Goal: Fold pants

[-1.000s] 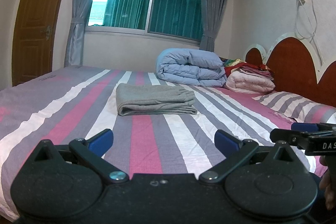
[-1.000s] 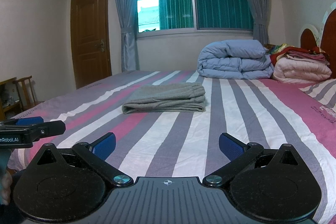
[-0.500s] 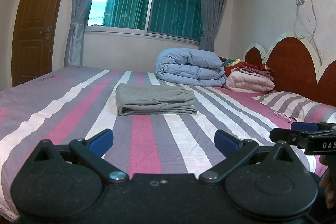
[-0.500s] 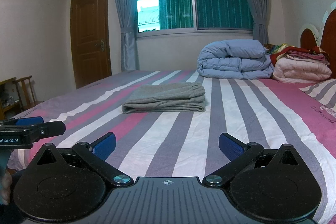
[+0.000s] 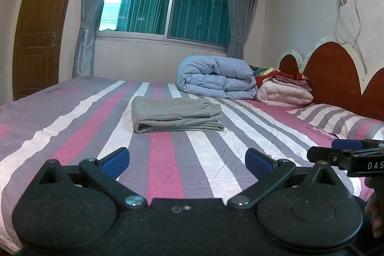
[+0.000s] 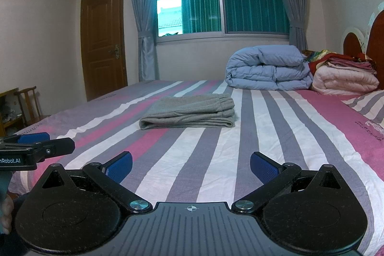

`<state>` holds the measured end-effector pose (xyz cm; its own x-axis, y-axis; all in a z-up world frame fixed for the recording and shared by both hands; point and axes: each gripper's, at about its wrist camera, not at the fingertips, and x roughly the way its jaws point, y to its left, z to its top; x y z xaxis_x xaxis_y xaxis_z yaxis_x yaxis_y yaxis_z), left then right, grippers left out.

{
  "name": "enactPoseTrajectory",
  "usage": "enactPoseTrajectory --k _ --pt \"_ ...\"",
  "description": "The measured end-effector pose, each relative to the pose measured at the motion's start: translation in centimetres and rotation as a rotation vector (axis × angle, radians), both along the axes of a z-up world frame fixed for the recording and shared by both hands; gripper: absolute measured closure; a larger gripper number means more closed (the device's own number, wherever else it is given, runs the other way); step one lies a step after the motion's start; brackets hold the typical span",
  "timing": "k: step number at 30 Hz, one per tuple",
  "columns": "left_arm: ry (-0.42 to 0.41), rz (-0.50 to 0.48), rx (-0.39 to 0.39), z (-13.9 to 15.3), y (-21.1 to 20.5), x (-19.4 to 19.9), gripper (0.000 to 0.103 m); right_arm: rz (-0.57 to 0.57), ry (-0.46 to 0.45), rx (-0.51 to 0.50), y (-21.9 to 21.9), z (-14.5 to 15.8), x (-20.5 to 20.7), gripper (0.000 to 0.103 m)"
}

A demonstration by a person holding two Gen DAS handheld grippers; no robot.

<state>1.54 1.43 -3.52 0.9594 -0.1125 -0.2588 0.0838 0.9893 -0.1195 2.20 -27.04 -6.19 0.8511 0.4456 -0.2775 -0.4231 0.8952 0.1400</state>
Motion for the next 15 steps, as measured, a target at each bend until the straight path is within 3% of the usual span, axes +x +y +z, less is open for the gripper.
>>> enactPoseTrajectory --k 15 --pt "-0.011 -0.028 0.010 0.26 0.62 0.34 0.006 0.000 0.000 -0.001 0.00 0.03 -0.06 0.000"
